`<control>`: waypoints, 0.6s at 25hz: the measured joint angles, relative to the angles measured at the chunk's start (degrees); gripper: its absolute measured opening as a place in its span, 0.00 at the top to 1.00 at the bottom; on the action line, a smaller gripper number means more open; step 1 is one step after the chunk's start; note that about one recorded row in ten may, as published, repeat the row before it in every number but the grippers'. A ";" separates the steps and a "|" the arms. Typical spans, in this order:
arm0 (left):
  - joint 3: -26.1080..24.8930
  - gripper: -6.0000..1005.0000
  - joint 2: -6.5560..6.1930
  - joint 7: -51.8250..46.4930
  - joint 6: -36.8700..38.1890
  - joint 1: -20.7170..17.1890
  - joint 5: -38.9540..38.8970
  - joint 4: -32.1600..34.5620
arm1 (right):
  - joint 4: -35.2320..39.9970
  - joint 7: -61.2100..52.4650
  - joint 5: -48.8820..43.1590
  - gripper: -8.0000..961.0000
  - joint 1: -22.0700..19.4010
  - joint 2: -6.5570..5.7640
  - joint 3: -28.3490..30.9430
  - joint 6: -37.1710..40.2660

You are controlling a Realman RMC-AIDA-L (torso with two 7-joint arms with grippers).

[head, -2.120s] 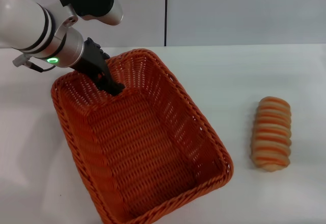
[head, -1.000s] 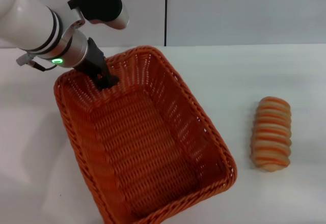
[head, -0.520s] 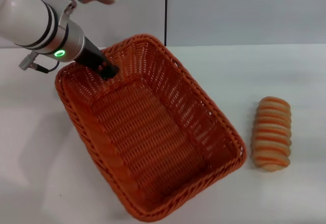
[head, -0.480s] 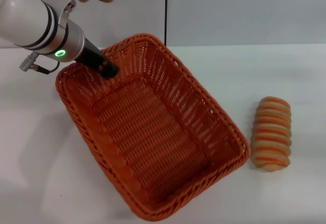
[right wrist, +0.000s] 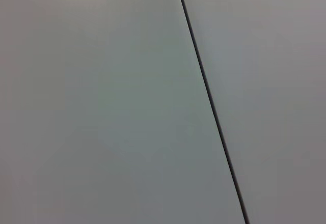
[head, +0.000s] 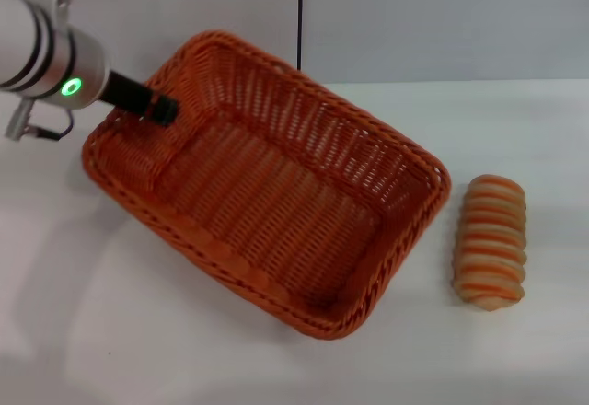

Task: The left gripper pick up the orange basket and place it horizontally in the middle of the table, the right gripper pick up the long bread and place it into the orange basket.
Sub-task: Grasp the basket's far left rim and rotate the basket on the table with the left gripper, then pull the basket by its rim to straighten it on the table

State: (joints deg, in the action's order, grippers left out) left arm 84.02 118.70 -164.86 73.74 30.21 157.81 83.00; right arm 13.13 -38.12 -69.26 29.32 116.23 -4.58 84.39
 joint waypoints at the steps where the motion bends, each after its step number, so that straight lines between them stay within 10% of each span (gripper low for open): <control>1: -0.87 0.75 0.11 -0.03 0.33 -1.33 -0.02 0.45 | 0.00 0.00 0.00 0.31 0.33 -0.05 -0.08 -0.44; 15: -5.03 0.81 0.40 -0.35 0.62 -12.54 -4.24 5.23 | -0.17 -0.12 -0.49 0.31 1.39 -0.16 -1.28 -2.03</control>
State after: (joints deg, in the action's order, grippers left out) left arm 78.99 119.10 -165.20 74.36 17.67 153.56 88.23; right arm 12.97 -38.23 -69.75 30.71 116.07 -5.85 82.36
